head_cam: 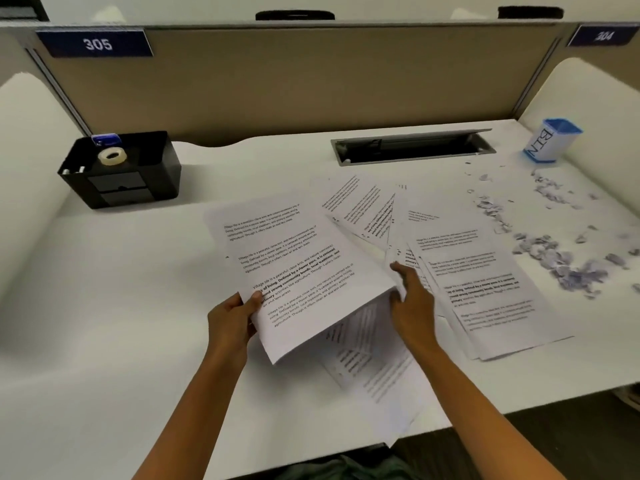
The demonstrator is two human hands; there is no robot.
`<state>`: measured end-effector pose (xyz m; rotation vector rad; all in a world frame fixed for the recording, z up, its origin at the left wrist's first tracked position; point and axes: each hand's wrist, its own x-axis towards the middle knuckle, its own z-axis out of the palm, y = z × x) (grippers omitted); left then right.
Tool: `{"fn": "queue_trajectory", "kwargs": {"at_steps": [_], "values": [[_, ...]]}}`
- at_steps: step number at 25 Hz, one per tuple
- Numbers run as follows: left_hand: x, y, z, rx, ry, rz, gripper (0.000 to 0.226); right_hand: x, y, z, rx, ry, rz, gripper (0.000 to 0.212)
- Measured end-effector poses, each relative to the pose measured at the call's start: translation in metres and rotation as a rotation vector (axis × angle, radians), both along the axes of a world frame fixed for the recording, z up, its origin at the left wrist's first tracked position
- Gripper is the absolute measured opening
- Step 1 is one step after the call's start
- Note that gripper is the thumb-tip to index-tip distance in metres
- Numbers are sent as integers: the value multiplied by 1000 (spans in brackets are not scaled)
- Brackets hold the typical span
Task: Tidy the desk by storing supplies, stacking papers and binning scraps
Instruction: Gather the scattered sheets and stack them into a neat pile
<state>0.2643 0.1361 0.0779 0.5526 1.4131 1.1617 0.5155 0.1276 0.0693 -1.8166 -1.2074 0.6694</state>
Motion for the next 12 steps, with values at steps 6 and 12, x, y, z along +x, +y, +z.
{"fn": "queue_trajectory", "kwargs": {"at_steps": [6, 12], "values": [[75, 1, -6, 9, 132, -84, 19, 149, -1, -21, -101, -320, -243, 44], [129, -3, -19, 30, 140, -26, 25, 236, 6, -25, -566, -597, -381, 71]]}}
